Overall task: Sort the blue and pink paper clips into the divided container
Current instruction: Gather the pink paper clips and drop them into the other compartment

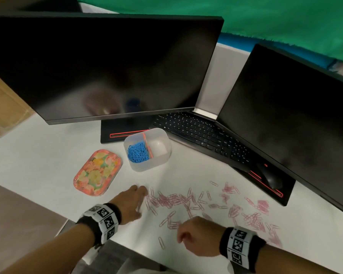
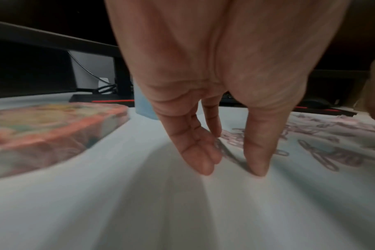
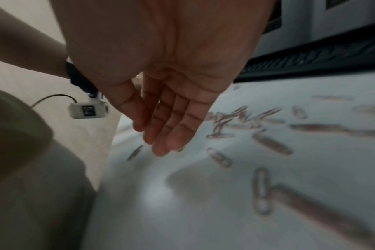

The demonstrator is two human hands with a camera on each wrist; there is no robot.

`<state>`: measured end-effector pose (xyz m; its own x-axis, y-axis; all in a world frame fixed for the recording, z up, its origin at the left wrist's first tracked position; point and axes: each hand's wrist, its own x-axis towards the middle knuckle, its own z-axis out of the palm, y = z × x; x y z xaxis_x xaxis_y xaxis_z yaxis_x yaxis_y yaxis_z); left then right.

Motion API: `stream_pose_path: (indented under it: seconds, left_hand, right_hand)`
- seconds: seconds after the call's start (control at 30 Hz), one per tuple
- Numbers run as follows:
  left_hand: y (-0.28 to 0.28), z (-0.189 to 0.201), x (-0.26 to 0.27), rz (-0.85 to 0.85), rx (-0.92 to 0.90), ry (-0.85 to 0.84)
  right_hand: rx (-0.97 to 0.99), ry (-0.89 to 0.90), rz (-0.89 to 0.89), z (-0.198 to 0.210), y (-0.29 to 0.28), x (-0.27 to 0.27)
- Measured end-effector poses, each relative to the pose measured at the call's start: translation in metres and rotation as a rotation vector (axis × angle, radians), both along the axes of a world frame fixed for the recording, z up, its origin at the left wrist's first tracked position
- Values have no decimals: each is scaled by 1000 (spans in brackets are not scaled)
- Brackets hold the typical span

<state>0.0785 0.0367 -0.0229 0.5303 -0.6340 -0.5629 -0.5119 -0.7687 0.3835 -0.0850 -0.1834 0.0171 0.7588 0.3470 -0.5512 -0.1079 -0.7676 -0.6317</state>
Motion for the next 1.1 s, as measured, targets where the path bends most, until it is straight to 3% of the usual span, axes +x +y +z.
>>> stream_pose_path:
  seconds: [0.1, 0.27, 0.43, 0.57, 0.63, 0.73, 0.8, 0.9, 1.1]
  left_hand:
    - [-22, -6, -13, -17, -48, -16]
    - [-40, -9, -25, 7, -132, -7]
    - [-21, -2, -7, 87, -102, -27]
    - [-19, 4, -7, -22, -1, -3]
    - [-24, 3, -14, -70, -6, -13]
    - [-35, -3, -22, -64, -38, -23]
    - [-44, -5, -25, -34, -54, -8]
    - [-57, -6, -29, -29, -107, -14]
    - [-73, -4, -34, -26, -163, -12]
  right_hand:
    - [106, 120, 28, -5, 31, 2]
    - [110, 106, -46, -32, 60, 14]
    - [25, -48, -281, -32, 24, 23]
    - [17, -125, -326, -20, -9, 14]
    - [-78, -4, -242, -12, -23, 0]
    - [-315, 247, 37, -13, -43, -27]
    - [-368, 332, 81, -19, -47, -38]
    - [-333, 271, -19, -25, -45, -32]
    - [-197, -111, -230, -23, -27, 7]
